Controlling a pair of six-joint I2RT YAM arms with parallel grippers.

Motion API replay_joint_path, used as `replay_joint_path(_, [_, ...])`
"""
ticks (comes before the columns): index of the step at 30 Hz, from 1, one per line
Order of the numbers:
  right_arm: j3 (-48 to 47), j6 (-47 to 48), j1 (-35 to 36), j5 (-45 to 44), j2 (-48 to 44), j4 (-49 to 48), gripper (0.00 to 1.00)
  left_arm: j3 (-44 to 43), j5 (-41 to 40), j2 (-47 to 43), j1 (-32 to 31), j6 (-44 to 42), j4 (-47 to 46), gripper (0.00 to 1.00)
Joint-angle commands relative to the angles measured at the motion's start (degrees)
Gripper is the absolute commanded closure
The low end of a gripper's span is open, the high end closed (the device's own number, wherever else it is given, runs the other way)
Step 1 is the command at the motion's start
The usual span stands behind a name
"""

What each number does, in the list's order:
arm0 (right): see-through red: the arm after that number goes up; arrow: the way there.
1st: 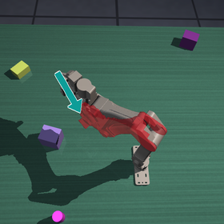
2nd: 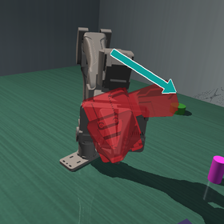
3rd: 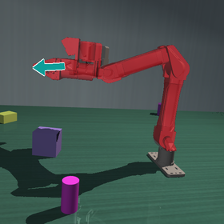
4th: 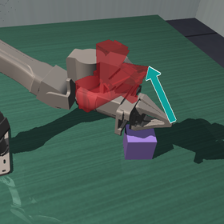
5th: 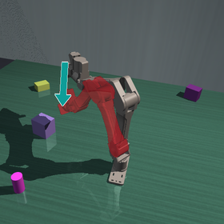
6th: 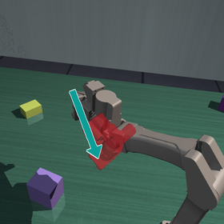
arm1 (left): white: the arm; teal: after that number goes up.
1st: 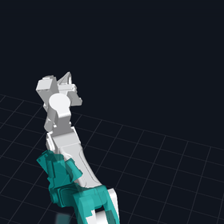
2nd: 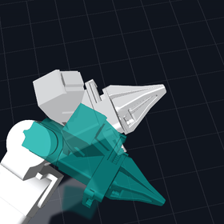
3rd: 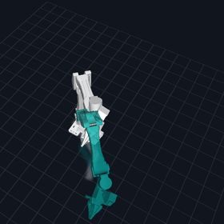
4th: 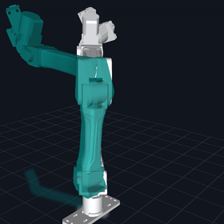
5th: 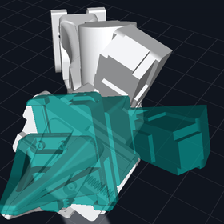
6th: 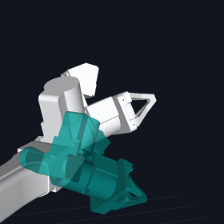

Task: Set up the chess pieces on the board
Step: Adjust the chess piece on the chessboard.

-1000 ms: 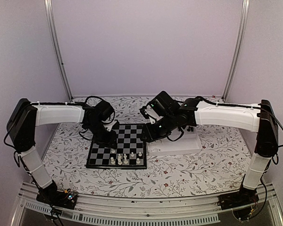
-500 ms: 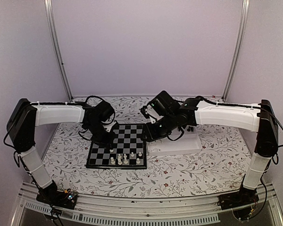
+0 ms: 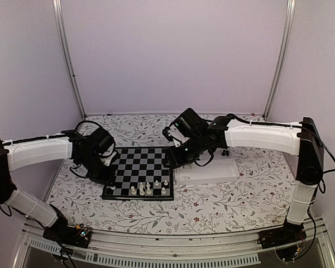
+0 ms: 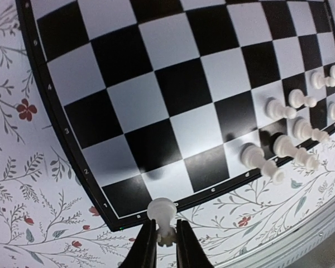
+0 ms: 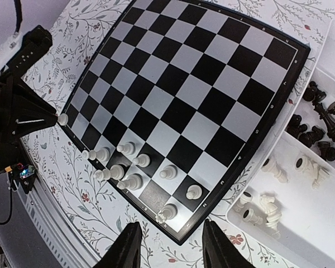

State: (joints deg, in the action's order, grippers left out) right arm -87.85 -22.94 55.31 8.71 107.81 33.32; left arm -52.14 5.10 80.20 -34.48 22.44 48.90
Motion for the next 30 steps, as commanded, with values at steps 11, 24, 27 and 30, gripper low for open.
replay_joint_path(11, [-4.28,1.71,-0.48,2.01,2.94,0.69,0.61,4.81,1.95,0.29,3.43,3.03,-3.2,0.84])
replay_joint_path(24, [-2.88,1.07,-0.45,1.4,1.79,0.63,0.61,4.5,-0.22,0.98,3.45,4.11,-2.1,0.72])
replay_joint_path(27, [-2.79,0.97,-0.46,1.48,1.72,0.45,0.61,4.87,-0.54,1.33,3.44,4.37,-1.93,0.75])
replay_joint_path(30, [-2.78,1.02,-0.55,1.65,1.7,0.43,0.61,5.39,-1.15,1.96,3.44,4.99,-1.8,0.75])
